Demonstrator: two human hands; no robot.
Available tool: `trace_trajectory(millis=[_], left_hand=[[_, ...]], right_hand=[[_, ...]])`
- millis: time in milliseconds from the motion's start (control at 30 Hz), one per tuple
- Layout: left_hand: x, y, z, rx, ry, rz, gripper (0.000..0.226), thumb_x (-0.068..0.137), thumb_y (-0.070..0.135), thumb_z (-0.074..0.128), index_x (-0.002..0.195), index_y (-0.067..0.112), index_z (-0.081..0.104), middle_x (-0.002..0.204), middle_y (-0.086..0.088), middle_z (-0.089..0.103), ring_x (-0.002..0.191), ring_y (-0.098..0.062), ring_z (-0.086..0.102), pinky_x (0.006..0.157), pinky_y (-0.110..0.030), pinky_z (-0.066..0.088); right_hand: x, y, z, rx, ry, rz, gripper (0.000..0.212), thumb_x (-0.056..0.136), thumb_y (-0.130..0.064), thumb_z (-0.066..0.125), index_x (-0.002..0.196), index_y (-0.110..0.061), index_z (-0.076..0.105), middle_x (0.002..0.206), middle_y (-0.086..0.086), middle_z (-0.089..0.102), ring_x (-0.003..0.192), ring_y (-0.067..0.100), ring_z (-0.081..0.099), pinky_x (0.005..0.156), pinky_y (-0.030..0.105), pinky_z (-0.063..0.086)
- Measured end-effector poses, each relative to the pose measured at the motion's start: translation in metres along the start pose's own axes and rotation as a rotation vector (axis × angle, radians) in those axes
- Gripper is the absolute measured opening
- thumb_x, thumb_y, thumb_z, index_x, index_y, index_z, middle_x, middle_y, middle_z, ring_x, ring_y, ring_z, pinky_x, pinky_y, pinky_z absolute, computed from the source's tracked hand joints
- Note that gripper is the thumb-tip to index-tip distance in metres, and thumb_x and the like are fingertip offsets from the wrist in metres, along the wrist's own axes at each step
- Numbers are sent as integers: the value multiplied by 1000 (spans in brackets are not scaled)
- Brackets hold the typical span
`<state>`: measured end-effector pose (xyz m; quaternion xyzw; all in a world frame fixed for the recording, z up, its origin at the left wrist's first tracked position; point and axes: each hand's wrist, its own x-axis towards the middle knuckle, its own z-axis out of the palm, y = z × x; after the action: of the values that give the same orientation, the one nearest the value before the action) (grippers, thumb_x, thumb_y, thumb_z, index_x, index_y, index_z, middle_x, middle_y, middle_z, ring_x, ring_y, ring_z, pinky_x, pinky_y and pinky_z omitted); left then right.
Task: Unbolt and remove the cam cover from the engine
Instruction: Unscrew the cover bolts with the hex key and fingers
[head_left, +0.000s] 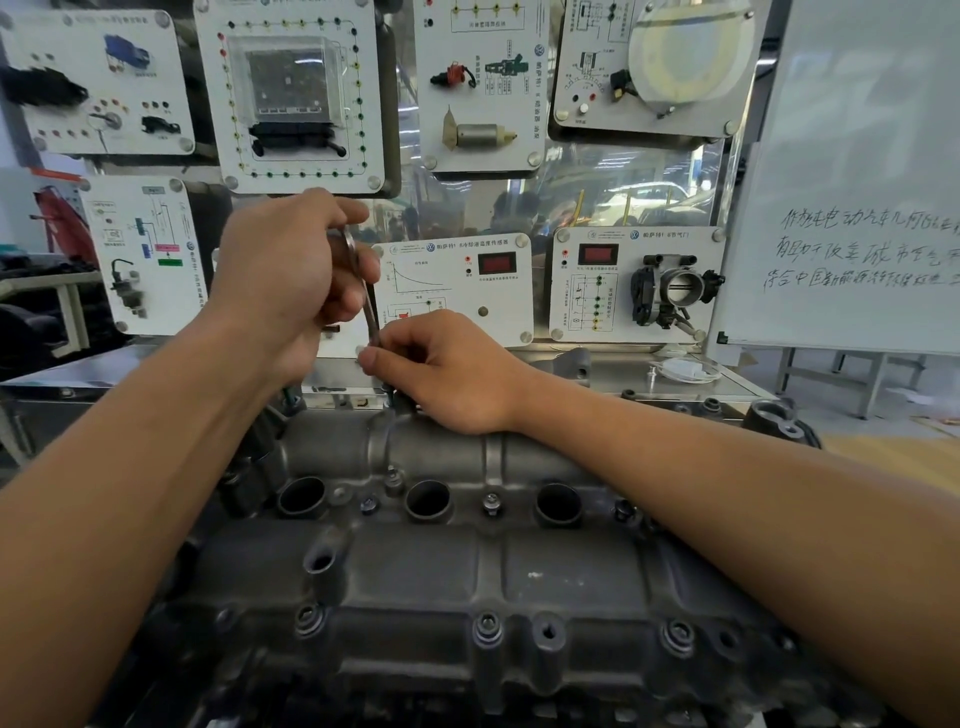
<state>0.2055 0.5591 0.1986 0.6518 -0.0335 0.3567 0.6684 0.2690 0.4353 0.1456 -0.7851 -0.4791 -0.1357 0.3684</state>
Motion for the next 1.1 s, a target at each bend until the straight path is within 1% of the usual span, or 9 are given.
trace_trajectory(millis=[100,200,267,467,633,733,833,933,1100], left_hand=[[-1,2,-1,-20,-14,-26,22,94,13,41,95,12,63,49,-2,60,33,-14,41,39,-20,32],[-1,3,-2,-43,-36,-41,25,93,12,38,97,12,63,52,-3,62,36,-15,45,40,-20,35],[-1,4,-3,-82,-64,-60,28,92,11,35,100,11,63,56,-4,64,39,-14,50,41,-20,38],[-3,7,-17,-230,-318,-135,33,89,9,30,99,9,62,74,-7,70,58,-18,64,53,-22,50],[-6,5,-14,-152,-440,-56,11,85,14,62,95,15,65,79,0,68,70,-16,71,61,-21,54],[-7,3,-10,-55,-371,7,24,72,26,72,93,16,67,72,3,65,61,-14,69,57,-20,53],[-7,0,-6,74,-226,49,18,76,33,76,84,18,67,59,6,59,42,-12,57,45,-20,43],[-5,-3,-3,130,-124,87,15,92,26,70,82,16,64,51,6,56,32,-11,42,38,-19,34],[-4,1,3,95,-61,60,15,97,16,54,88,14,66,47,3,56,30,-11,34,35,-17,28]], right_hand=[[0,-1,0,2,1,-1,41,100,-23,57,72,7,57,66,25,54,58,16,42,63,38,41],[0,0,0,1,2,-1,42,100,-24,58,66,0,51,58,10,45,56,14,38,60,34,36],[0,0,0,4,2,8,43,100,-24,58,69,5,52,59,8,45,57,13,39,60,34,37],[0,0,0,12,6,20,42,101,-25,56,77,9,60,60,8,50,56,12,42,62,35,41],[-1,2,-2,21,19,31,39,101,-23,55,64,-10,54,52,-9,46,48,3,41,56,22,36],[-2,-1,-1,18,7,26,40,101,-23,54,68,-2,56,53,-4,46,50,6,39,57,27,36],[-2,-2,0,28,-16,15,41,102,-23,54,67,-2,53,55,0,46,53,11,39,61,32,37],[-1,-2,-1,30,-24,16,40,102,-23,54,70,2,56,58,4,49,55,12,42,62,33,39],[-2,-1,-1,36,-15,14,40,102,-24,54,78,7,61,61,9,54,56,13,45,62,33,42]])
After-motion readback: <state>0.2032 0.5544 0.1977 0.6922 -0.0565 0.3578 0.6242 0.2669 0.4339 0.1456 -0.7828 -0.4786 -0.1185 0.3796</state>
